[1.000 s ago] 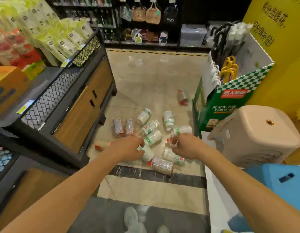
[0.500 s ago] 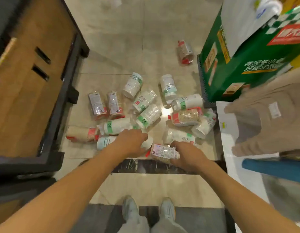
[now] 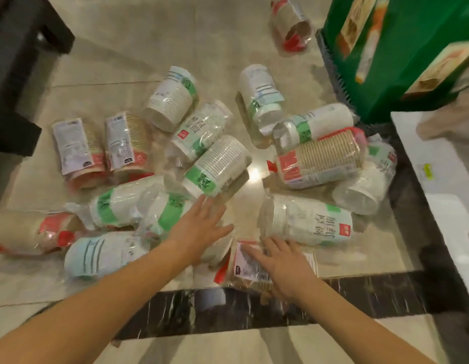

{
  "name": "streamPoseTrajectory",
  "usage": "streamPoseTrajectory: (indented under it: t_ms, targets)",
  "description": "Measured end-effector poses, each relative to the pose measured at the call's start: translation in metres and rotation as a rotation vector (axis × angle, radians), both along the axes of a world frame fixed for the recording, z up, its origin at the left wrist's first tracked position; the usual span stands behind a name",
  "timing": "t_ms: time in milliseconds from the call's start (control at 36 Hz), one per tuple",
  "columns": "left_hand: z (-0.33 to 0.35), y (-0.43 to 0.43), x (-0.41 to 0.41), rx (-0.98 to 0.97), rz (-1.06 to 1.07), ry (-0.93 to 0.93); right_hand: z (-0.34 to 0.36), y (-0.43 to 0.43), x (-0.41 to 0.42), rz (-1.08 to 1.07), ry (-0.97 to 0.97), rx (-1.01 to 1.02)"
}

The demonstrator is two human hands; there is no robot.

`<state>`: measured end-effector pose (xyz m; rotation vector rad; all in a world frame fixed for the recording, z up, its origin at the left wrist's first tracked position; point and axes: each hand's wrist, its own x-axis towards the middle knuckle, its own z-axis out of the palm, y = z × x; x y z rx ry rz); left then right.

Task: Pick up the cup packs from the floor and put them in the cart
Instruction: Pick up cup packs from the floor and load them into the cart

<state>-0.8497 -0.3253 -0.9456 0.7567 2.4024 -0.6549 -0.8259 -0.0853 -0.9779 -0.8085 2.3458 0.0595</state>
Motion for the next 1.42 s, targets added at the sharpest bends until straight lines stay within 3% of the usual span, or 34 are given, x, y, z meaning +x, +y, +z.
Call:
streamPoseTrajectory:
  t_ms: [83,250,417,639,778,889,1028,1139,1417]
  targets:
    - [-0.027,-0.008,-0.004,-0.111,-0.019,0.031,-0.028,0.004,0.001,-0.008,0.025,-0.001]
    - [-0.030,-0.021,-0.001,0.034,0.025,0.098,-0.038,0.006,0.005,-0.136,0.076,-0.122]
    - [0.040,-0.047,0.016,0.335,0.426,0.172,0.028,0.009,0.010,-0.349,-0.045,-0.193]
    - [0.236,-0.088,0.065,0.945,1.187,0.205,0.242,-0.017,0.006,-0.597,-0.108,-0.527]
    - [0.404,-0.109,0.099,1.314,1.435,0.288,0.418,-0.057,-0.001,-0.604,-0.091,-0.716]
    - [0.543,-0.127,0.129,1.493,1.519,0.365,0.558,-0.094,-0.001,-0.583,-0.073,-0.783]
    - [0.684,-0.149,0.179,1.587,1.545,0.538,0.702,-0.140,0.004,-0.472,-0.097,-0.861]
    - [0.764,-0.160,0.229,1.577,1.579,0.741,0.778,-0.173,0.016,-0.342,-0.074,-0.952]
    - [0.846,-0.131,0.357,1.439,1.736,1.319,0.862,-0.240,0.066,0.078,-0.121,-1.125]
